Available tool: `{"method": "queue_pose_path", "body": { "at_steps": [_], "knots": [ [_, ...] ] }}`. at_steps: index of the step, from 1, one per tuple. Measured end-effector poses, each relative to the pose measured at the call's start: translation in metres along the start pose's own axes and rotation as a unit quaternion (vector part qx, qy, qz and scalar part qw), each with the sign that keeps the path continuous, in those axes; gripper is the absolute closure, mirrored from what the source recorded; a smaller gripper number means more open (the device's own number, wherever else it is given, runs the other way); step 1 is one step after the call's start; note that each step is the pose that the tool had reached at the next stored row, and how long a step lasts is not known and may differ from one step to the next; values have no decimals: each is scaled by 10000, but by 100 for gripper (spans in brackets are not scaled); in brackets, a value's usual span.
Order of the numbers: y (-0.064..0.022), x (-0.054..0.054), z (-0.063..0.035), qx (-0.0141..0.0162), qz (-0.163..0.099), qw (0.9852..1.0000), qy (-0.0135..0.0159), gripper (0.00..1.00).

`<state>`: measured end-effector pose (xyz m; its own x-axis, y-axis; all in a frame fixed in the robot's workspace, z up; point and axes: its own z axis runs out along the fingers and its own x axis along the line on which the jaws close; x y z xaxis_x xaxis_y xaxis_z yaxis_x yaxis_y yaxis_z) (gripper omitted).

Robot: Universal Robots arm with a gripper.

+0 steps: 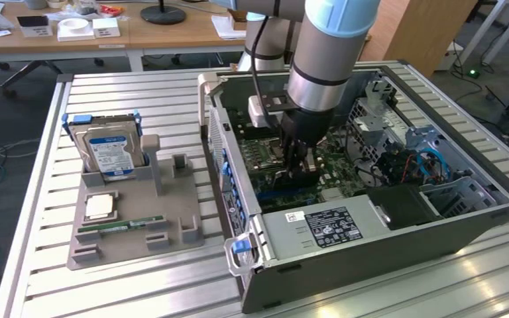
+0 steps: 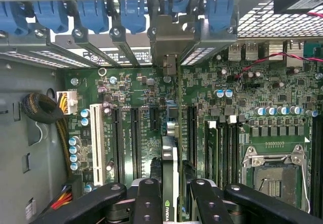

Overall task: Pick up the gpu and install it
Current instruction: 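Insert the gpu into the slot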

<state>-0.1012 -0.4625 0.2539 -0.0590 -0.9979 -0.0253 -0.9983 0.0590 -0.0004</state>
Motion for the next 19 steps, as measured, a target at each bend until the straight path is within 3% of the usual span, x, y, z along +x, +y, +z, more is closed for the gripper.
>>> {"method": "queue_pose_path", "body": {
  "at_steps": [10, 19],
  "knots": [
    [0, -1, -7, 0, 0, 10000, 3, 73],
    [0, -3, -92, 0, 1, 10000, 4, 73]
  ]
}}
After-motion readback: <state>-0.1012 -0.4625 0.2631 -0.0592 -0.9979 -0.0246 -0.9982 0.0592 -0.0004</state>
